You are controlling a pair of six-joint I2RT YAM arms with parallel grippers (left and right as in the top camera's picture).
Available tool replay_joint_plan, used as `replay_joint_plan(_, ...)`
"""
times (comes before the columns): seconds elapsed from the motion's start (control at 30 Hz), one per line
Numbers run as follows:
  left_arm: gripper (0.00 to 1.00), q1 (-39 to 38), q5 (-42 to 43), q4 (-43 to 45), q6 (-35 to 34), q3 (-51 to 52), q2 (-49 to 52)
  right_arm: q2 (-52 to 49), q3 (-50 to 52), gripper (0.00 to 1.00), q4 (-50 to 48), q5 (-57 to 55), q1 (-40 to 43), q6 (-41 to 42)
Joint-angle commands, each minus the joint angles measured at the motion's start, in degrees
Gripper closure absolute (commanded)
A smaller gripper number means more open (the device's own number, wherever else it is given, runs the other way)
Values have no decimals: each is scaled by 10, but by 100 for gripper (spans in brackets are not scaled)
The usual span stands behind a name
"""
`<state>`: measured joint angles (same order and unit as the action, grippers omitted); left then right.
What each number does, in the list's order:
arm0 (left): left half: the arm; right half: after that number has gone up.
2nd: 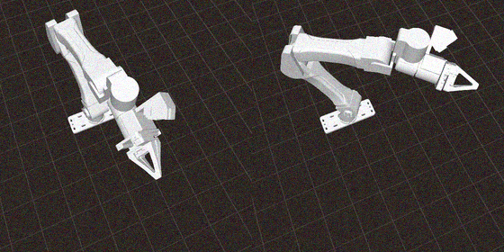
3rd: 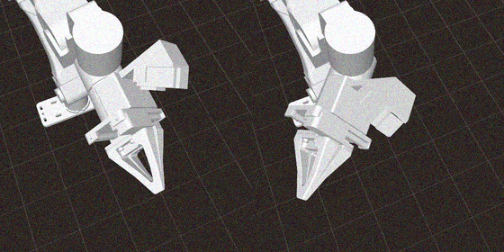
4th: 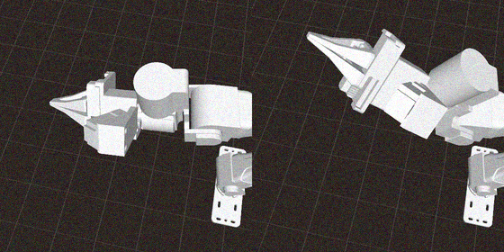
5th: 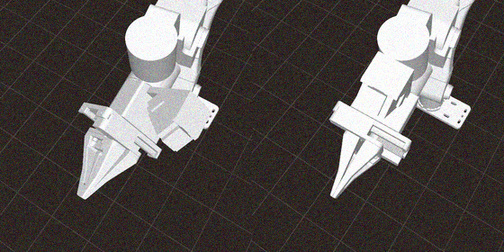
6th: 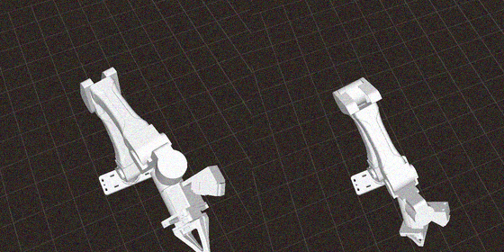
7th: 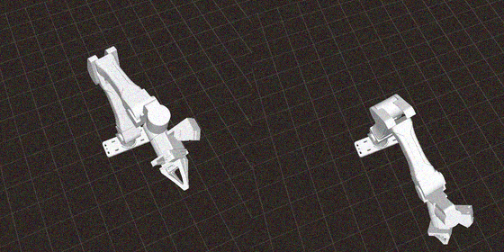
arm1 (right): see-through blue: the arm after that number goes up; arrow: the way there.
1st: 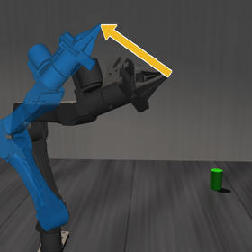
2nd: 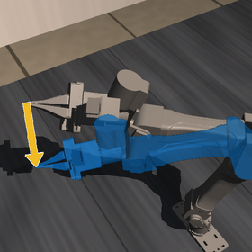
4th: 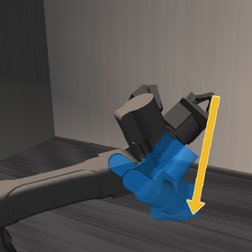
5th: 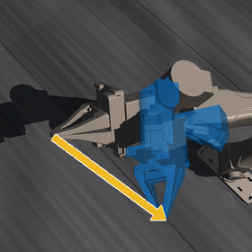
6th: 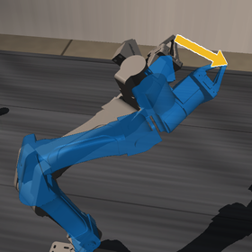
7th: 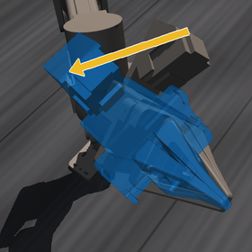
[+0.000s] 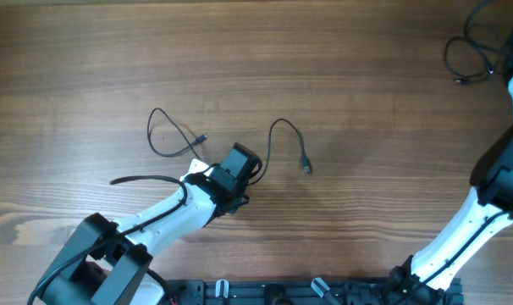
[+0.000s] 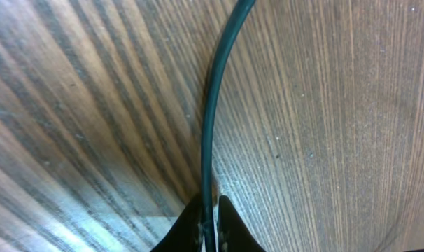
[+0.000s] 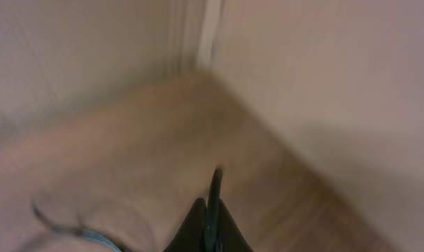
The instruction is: Untangle cables
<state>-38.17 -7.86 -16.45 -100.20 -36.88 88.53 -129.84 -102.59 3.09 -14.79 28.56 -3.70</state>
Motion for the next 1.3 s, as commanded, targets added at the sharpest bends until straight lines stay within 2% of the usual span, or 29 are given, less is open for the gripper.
replay_joint_plan(0.0,90,-3,12,-5,-6,22,32,-34,-5,91,10,27,-4,26)
replay_joint_plan(0.03,90,-3,16,-2,-6,22,32,-35,-5,83,12,40,-4,37)
replay_joint_plan(0.07,91,-3,18,3,-5,22,32,-35,-5,59,16,47,-4,58)
replay_joint_plan(0.1,91,-3,20,6,-6,22,32,-33,-7,30,23,49,-4,77)
replay_joint_plan(0.17,91,-3,23,12,-5,22,32,-26,-19,0,56,51,-4,111)
replay_joint_plan(0.3,91,-3,29,15,-5,22,32,19,-33,0,113,74,-7,116)
replay_joint_plan(0.43,92,-3,29,20,21,22,32,122,-33,0,163,61,-16,124)
replay_joint_plan(0.57,94,-3,28,21,40,22,32,213,-33,0,299,-94,-18,323)
replay_joint_plan(0.63,95,-3,28,19,50,22,32,243,-33,0,364,-136,-18,374)
replay_joint_plan(0.7,96,-3,26,21,67,22,32,261,-33,0,408,-116,-19,384)
replay_joint_plan(0.8,96,-3,24,21,88,22,32,278,-33,0,522,10,-33,382)
replay_joint_plan(0.93,96,-3,22,24,118,22,32,278,-20,0,607,103,-76,372)
replay_joint_plan(1.03,96,-3,31,62,208,22,31,278,-16,0,645,125,-126,334)
replay_joint_plan(1.13,96,-3,95,151,367,21,31,279,-16,0,682,127,-181,332)
replay_joint_plan(1.2,96,-3,148,203,449,13,31,283,-16,0,698,142,-207,324)
replay_joint_plan(1.27,96,-3,183,234,497,-1,31,288,-16,0,706,159,-221,319)
